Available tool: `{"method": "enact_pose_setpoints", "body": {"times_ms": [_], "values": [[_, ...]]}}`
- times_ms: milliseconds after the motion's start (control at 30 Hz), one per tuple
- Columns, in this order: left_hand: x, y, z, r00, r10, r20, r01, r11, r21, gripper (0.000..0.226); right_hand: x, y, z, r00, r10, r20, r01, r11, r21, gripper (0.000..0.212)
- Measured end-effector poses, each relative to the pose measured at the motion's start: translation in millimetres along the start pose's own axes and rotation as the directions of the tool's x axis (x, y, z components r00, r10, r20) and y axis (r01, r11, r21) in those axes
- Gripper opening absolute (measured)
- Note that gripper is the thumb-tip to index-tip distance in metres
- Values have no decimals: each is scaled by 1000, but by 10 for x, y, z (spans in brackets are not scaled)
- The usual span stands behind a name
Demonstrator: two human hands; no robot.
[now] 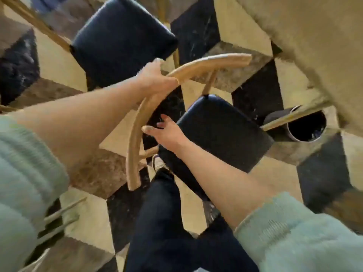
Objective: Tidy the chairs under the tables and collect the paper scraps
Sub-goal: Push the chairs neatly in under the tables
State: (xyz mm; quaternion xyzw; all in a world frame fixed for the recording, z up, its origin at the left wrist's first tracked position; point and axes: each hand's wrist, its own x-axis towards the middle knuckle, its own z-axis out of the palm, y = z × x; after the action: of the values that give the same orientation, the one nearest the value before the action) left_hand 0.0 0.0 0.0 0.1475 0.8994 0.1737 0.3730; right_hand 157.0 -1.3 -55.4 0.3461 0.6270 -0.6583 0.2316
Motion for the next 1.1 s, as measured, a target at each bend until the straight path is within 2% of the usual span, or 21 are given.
{"method": "enact_pose_setpoints", "body": {"times_ms": [67,167,233,300,433,600,733,800,900,1100], "values": [[239,108,-5,989,117,93,-119,993,13,69,167,-85,268,999,44,-13,-44,998,44,95],[435,224,154,967,180,182,-188,982,25,30,307,-176,587,988,126,-86,-108,975,194,87],[513,166,191,949,222,225,-221,975,-27,26,330,-179,676,981,157,-116,-119,952,282,83],[506,70,168,938,257,235,-249,967,-61,28,290,-180,702,981,174,-80,-139,933,331,84],[562,-104,-17,956,227,189,-205,970,-129,36,322,-239,721,984,174,-21,-161,943,290,85],[592,-438,-401,990,54,130,-16,962,-274,42,328,-305,688,993,107,46,-111,989,96,91],[518,-555,-393,992,-112,59,126,898,-421,41,239,-186,406,995,82,48,-80,996,-49,72],[471,-516,-325,981,-187,57,192,864,-466,41,186,-108,125,998,55,18,-51,980,-194,70],[423,-370,-256,964,-248,92,262,840,-476,45,103,-53,-436,999,28,-25,-35,918,-395,74],[335,342,167,925,-221,308,350,809,-473,42,-157,96,-1801,996,-9,-89,-52,748,-661,53]]}}
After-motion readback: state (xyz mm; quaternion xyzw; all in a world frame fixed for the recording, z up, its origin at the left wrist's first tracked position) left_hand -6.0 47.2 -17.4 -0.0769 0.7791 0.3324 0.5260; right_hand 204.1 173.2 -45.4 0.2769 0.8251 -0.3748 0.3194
